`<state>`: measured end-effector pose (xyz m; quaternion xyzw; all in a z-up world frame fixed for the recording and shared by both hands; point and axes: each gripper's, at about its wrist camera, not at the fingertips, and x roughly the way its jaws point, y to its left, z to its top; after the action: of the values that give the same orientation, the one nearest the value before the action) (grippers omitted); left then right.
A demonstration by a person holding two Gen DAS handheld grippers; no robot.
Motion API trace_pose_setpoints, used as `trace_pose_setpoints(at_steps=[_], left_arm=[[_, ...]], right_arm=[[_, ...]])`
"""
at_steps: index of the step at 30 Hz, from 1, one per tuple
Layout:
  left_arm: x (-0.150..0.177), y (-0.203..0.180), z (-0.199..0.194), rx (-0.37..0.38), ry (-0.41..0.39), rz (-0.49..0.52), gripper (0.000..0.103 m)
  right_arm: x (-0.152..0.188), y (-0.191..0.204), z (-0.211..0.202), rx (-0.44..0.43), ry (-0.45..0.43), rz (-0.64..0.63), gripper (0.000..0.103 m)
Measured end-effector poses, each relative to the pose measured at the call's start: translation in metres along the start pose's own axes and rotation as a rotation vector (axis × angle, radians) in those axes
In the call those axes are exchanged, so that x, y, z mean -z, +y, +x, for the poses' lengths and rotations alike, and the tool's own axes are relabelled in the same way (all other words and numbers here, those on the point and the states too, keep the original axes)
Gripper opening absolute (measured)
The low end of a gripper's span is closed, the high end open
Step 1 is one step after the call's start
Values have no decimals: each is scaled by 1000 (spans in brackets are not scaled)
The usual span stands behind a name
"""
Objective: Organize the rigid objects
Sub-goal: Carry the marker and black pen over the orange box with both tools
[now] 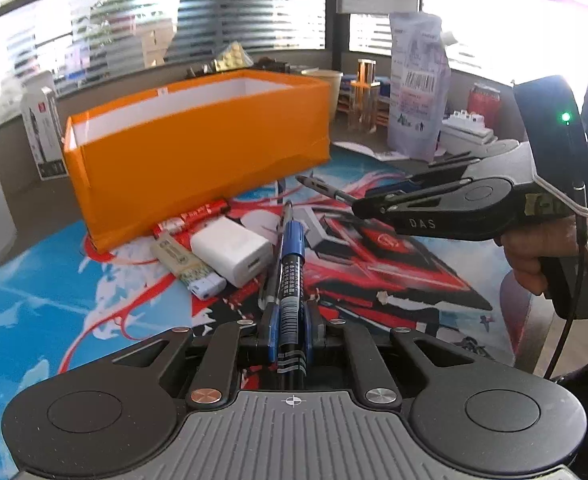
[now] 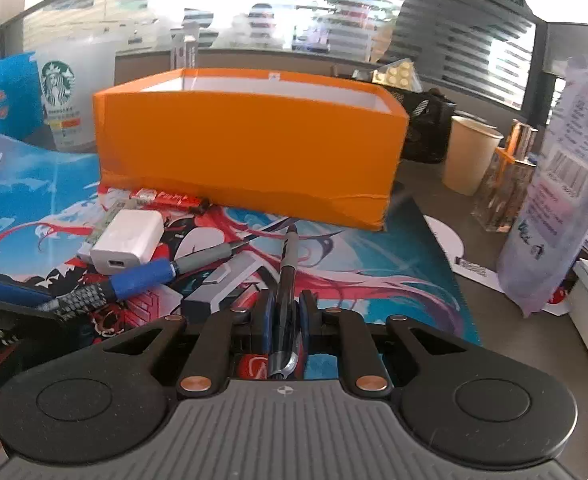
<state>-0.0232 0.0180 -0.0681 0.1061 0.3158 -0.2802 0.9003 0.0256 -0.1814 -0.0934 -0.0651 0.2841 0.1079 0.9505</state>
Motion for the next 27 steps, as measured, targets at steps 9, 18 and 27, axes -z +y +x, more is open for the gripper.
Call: trace_pose_setpoints(at_steps=[9, 18, 27], left_arm=[[-10, 5, -19, -28, -50, -30, 11], [-21, 8, -27, -52, -68, -36, 11], [-41, 12, -32, -82, -105, -42, 11]], right_arm=[[-7, 8, -19, -32, -50, 4, 13], [-21, 23, -34, -60, -103, -36, 13], [-42, 37, -45, -98, -157, -65, 13]])
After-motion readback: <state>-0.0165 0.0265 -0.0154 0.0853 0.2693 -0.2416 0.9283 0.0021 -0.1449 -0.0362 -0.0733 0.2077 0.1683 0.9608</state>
